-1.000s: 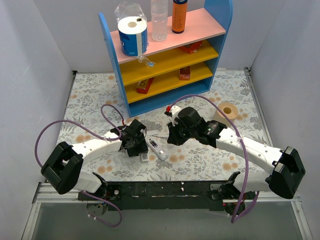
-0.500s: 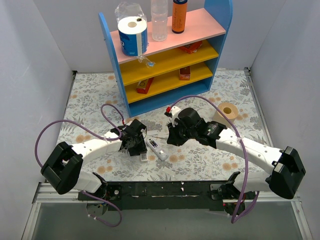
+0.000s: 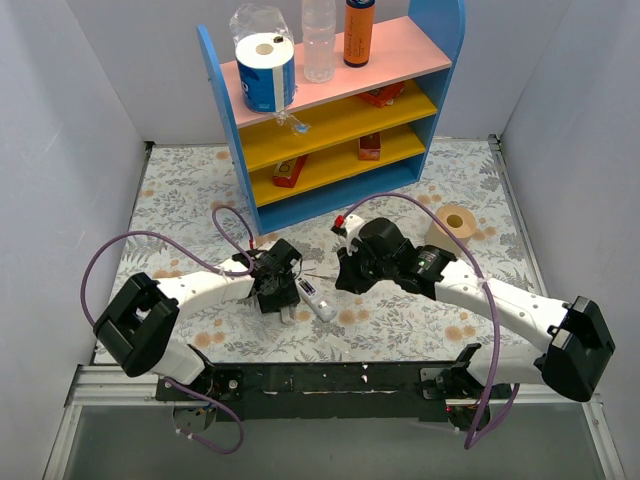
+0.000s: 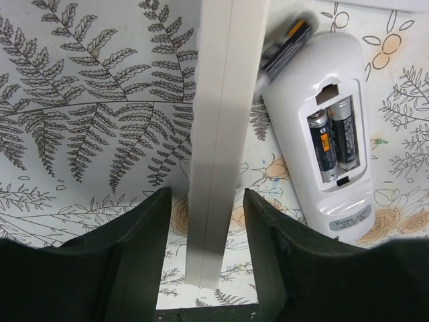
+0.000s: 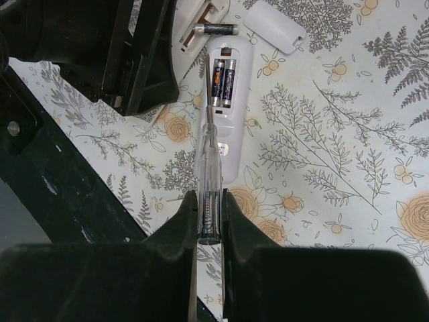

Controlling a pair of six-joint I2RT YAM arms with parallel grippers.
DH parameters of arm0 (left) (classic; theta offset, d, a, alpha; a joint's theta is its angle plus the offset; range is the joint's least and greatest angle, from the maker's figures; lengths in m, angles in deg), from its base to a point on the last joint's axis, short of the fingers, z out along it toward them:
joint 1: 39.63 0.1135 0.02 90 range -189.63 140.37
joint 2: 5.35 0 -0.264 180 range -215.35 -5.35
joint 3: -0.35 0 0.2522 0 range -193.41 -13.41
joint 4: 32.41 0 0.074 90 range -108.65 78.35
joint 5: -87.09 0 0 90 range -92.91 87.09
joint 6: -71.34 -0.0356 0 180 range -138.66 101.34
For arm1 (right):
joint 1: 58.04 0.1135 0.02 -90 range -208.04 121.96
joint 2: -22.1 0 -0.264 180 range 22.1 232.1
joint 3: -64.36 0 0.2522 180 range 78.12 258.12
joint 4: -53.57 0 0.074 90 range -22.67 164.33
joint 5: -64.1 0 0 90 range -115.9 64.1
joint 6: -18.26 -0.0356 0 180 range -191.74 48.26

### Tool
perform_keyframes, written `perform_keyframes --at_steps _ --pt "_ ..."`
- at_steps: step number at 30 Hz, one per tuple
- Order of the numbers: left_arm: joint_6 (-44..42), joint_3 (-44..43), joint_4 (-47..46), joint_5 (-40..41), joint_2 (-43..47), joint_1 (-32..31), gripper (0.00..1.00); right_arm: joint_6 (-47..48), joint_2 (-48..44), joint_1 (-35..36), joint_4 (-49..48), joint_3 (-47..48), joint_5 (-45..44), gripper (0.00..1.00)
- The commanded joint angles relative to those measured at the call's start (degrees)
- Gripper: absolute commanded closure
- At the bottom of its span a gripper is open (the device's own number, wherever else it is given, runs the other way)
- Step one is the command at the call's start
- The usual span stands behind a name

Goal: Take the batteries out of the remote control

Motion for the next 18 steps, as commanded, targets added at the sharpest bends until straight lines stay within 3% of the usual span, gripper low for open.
perform_keyframes --at_steps 1,7,12,18 --pt "1.2 -0.5 3.0 3.1 -0.4 -1.2 0.54 -0.2 -2.7 -0.2 -2.2 -0.9 -0.2 0.99" --pt "2.0 -1.3 4.6 5.0 0.7 -1.7 0.67 -0.1 -3.4 -0.2 -1.9 -1.5 -0.4 0.99" --pt "2.2 -1.8 7.1 7.1 2.6 -1.6 0.89 -0.5 -3.1 -0.2 -3.0 -2.1 0.2 0.99" --pt "4.2 -0.5 7.5 5.0 5.4 -1.5 0.88 -0.6 -2.9 -0.2 -3.3 -2.5 -0.3 0.99"
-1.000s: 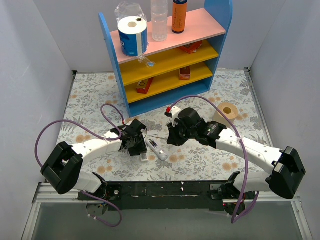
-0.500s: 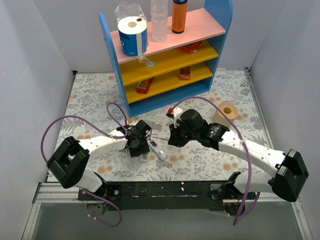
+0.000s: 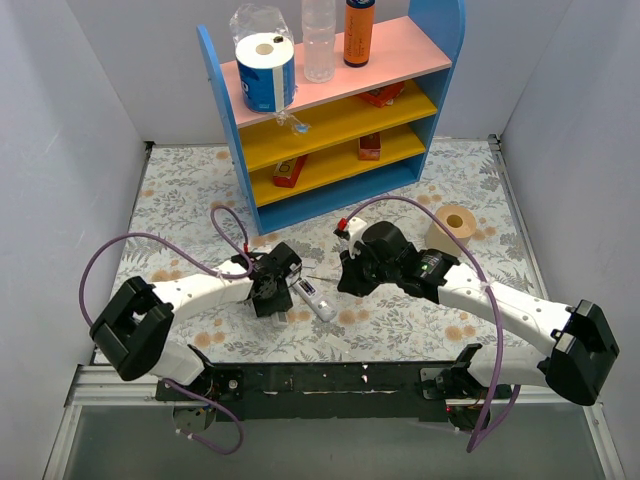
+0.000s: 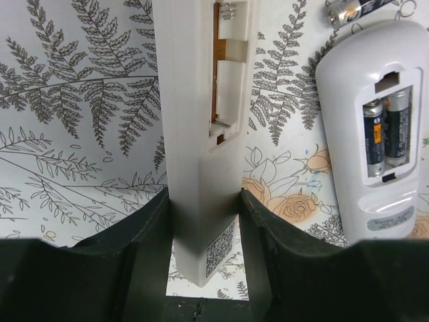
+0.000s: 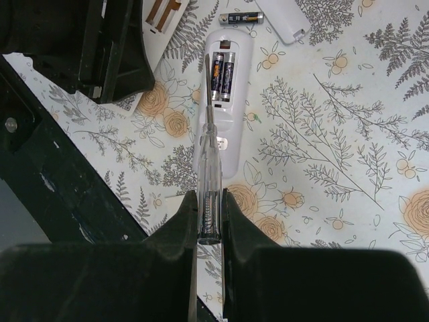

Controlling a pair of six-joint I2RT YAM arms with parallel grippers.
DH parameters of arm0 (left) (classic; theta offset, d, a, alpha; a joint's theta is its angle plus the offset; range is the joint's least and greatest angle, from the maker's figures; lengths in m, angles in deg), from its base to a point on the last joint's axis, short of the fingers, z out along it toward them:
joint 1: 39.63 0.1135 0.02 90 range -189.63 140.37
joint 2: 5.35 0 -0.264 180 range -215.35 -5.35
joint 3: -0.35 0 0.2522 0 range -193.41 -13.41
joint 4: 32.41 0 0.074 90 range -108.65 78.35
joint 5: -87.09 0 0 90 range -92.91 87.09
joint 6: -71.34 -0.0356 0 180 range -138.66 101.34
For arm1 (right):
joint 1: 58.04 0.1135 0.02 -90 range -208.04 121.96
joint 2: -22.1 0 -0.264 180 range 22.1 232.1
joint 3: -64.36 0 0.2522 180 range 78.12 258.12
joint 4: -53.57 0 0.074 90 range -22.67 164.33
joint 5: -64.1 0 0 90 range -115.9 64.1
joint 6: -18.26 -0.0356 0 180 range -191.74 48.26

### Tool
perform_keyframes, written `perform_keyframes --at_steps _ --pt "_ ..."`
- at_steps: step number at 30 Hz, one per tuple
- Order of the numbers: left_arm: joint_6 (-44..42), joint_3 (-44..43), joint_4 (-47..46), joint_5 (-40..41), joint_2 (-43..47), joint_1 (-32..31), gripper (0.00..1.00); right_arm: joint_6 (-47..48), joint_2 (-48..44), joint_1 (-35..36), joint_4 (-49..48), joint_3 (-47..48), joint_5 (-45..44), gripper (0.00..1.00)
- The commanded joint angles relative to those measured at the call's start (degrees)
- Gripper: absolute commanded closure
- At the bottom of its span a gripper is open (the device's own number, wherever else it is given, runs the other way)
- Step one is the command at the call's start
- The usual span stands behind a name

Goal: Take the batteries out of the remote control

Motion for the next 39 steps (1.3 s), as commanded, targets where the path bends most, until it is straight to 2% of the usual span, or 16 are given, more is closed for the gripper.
perform_keyframes --at_steps 1,5,6,7,11,17,22,30,39 --pt "2.0 0.3 0.9 0.3 5.0 -0.1 0.83 -0.4 -0.9 -0.2 -2.2 0.0 -0.4 0.99" --pt "3.0 0.5 1.4 -0.6 5.9 0.0 0.62 -0.3 -0.5 -0.2 -1.5 -0.4 -1.8 0.99" --pt "3.2 0.4 2.2 -0.2 6.0 0.0 0.56 -0.3 -0.3 -0.3 -1.4 -0.4 -2.1 0.99" --pt "3.1 -0.3 2.6 0.1 6.3 0.0 0.44 -0.3 -0.1 -0.3 -1.2 -0.7 -2.4 0.99" --pt "3.8 -2.2 3.8 1.0 9.0 0.0 0.30 -0.3 0.1 -0.6 -0.5 -1.0 -3.2 0.99" --pt "4.1 -4.7 4.9 2.2 12.1 0.2 0.23 -0.6 -0.1 -1.4 0.2 -1.3 -3.8 0.99" --pt "-0.4 -6.8 0.9 -1.5 12.6 0.5 0.21 1.1 1.7 -1.5 1.8 -0.6 1.0 0.99" --pt "-4.3 -7.5 -5.6 -9.3 7.8 5.8 0.32 2.5 5.4 -1.5 5.5 1.6 -3.6 0.99" --pt "-8.9 -8.9 -10.0 -13.5 0.0 6.5 0.35 1.9 7.7 -1.5 6.0 1.9 -1.9 0.99"
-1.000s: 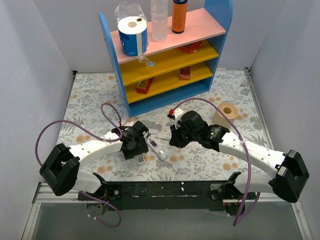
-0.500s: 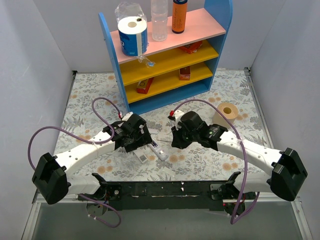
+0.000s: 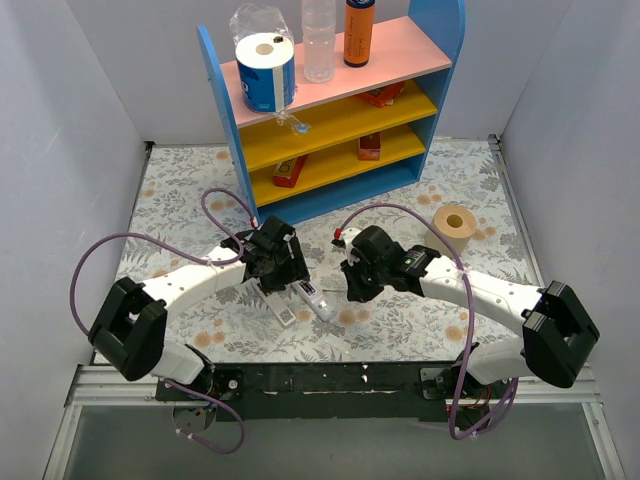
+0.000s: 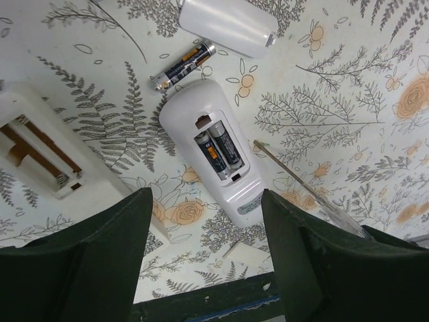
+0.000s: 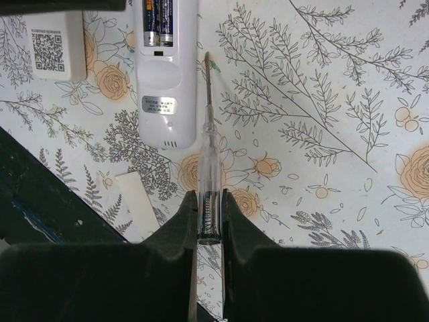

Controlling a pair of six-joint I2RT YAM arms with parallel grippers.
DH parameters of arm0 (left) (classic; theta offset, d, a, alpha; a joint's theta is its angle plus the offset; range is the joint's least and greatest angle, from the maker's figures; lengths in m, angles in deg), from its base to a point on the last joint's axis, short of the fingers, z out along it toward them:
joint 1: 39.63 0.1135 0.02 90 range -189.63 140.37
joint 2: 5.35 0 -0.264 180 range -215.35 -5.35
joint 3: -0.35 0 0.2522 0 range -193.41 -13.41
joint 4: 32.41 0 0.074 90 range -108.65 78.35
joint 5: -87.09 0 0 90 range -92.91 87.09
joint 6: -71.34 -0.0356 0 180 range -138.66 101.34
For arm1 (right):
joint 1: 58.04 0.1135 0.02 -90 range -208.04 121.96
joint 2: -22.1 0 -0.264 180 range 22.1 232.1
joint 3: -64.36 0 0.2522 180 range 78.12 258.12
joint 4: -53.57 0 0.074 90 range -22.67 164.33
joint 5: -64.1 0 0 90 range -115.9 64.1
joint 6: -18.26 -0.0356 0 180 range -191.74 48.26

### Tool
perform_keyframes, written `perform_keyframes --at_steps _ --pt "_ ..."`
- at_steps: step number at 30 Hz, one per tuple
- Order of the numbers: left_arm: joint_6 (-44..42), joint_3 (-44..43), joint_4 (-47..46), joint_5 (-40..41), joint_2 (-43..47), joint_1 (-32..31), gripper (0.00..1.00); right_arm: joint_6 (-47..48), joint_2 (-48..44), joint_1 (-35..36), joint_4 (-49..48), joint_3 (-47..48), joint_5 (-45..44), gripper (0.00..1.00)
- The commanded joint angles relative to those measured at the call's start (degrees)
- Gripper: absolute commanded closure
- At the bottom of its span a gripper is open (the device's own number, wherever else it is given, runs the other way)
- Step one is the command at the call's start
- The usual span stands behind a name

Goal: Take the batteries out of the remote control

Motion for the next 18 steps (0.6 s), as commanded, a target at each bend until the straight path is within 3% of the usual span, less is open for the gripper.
perform_keyframes --at_steps 1,18 --pt "-2.8 -1.9 -3.4 -4.1 -2.3 0.1 0.35 0.0 -0.1 -0.3 0.8 2.0 0.7 0.99" --pt "-3.8 -2.0 -9.1 -4.1 -10.6 -3.3 0.32 -0.5 -7.2 -0.3 3.1 -2.1 -0.5 0.99"
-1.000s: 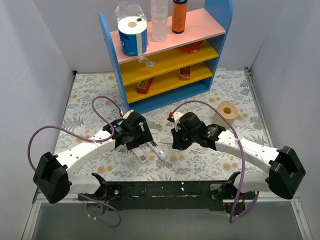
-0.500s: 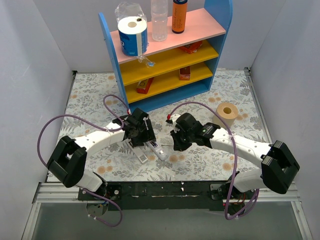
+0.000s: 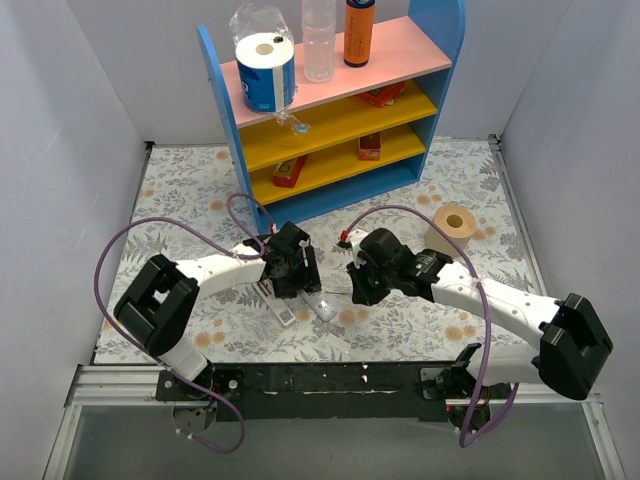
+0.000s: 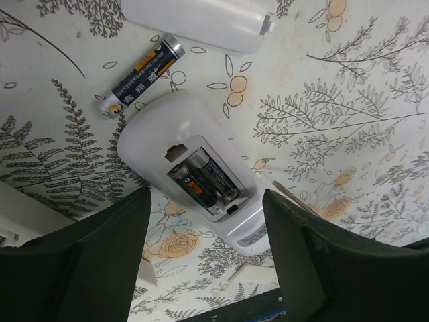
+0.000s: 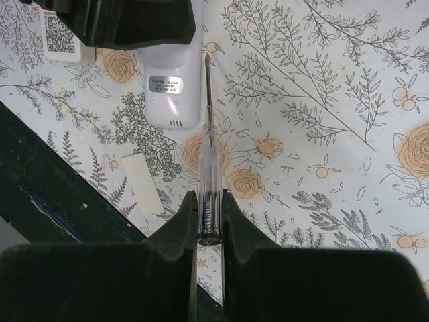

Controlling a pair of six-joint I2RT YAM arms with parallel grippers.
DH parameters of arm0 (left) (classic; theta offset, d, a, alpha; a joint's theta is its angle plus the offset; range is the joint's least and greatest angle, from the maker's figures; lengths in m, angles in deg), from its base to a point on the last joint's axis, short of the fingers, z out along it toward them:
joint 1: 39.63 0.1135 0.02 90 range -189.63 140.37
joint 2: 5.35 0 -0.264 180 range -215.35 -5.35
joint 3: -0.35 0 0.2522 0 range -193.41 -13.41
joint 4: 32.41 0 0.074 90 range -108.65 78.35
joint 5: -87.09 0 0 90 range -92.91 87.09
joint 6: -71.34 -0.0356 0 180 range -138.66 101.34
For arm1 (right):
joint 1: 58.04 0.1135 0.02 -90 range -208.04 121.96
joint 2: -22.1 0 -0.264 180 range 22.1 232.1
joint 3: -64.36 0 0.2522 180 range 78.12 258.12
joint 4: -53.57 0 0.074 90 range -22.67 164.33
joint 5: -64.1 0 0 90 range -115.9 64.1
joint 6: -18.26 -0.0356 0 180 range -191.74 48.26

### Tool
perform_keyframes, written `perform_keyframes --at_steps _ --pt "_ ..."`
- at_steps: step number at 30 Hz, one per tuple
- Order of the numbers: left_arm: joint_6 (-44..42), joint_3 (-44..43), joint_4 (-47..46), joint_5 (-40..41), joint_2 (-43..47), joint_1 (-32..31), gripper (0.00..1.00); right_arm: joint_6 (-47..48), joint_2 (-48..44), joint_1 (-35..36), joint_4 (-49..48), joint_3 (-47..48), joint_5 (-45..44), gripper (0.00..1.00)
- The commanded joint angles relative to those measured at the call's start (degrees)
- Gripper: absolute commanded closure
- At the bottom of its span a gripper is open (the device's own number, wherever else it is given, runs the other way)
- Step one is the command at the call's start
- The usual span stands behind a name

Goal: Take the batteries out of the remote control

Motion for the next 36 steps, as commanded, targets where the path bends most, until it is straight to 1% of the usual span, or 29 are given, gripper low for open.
perform_keyframes --at_steps 1,7,12,18,21,22,27,30,36 --pt "-0.5 -2.2 -0.9 0.6 -0.4 -1.1 0.32 -0.6 -3.0 -0.4 0.8 -1.3 -0.9 0.99" --pt "-0.6 -3.4 -1.4 0.6 -3.3 -1.4 0.33 -1.0 -3.6 -0.4 1.8 -2.1 -1.8 0.99" --pt "-0.7 -4.2 -2.9 -0.7 -4.5 -2.2 0.39 -2.1 -5.1 -0.6 2.9 -2.9 -5.3 0.99" --pt "-0.8 -6.0 -4.2 -2.3 -6.4 -3.3 0.40 -3.3 -5.8 -1.3 4.0 -3.4 -7.1 0.99" --pt "-0.9 -7.2 -4.5 -2.7 -7.7 -3.6 0.43 -3.2 -6.2 -1.3 3.6 -3.7 -6.7 0.99" --pt "-0.9 -7.5 -4.5 -2.8 -8.1 -3.9 0.48 -3.3 -6.4 -1.4 3.6 -3.7 -6.7 0.99" --pt "-1.1 -8.8 -4.4 -3.0 -10.4 -4.3 0.57 -3.3 -7.7 -1.9 4.1 -3.8 -7.6 0.99" --pt "-0.9 -9.4 -4.4 -3.3 -11.3 -4.8 0.59 -3.3 -8.2 -2.1 4.6 -4.0 -7.5 0.99" --pt "-0.1 -10.6 -4.6 -4.2 -12.2 -5.1 0.60 -3.4 -8.6 -2.2 2.4 -4.2 -4.6 0.99"
